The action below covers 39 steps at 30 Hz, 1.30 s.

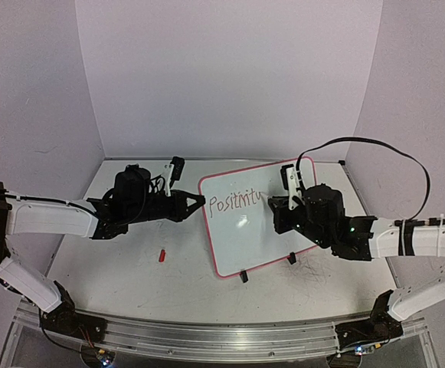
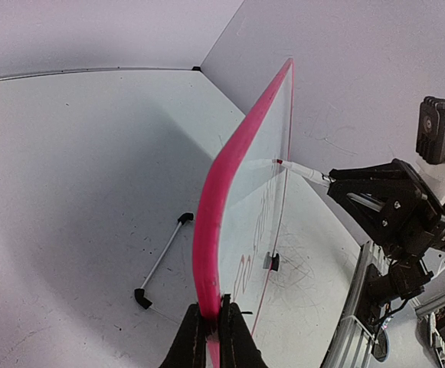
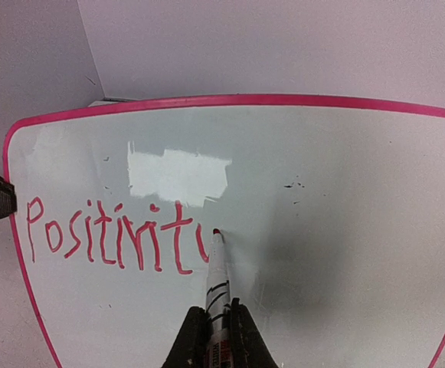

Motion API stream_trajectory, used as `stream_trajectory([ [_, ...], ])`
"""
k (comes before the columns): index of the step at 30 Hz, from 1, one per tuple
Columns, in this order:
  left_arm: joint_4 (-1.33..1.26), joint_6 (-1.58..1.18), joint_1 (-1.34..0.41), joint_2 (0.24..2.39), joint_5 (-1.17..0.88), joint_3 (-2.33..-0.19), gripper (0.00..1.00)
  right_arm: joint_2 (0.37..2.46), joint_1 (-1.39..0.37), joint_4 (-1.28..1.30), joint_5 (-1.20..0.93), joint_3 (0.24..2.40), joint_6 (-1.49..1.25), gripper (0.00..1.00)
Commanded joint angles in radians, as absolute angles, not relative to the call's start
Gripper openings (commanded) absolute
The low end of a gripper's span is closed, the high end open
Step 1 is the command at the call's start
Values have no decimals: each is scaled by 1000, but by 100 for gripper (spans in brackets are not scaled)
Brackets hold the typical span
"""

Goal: Write a sentence on the whiteboard

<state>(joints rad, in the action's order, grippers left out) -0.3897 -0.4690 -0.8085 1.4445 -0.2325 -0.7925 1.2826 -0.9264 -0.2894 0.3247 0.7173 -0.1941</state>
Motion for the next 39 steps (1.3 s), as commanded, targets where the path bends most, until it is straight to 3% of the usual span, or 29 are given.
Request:
stream_trajectory([
  [1, -393, -431, -801, 1411, -209, -820, 0, 1308, -917, -311, 358, 764, -170, 0],
  [39, -393, -428, -801, 1404, -202, -813, 0, 1238, -923, -231, 263, 651, -260, 0],
])
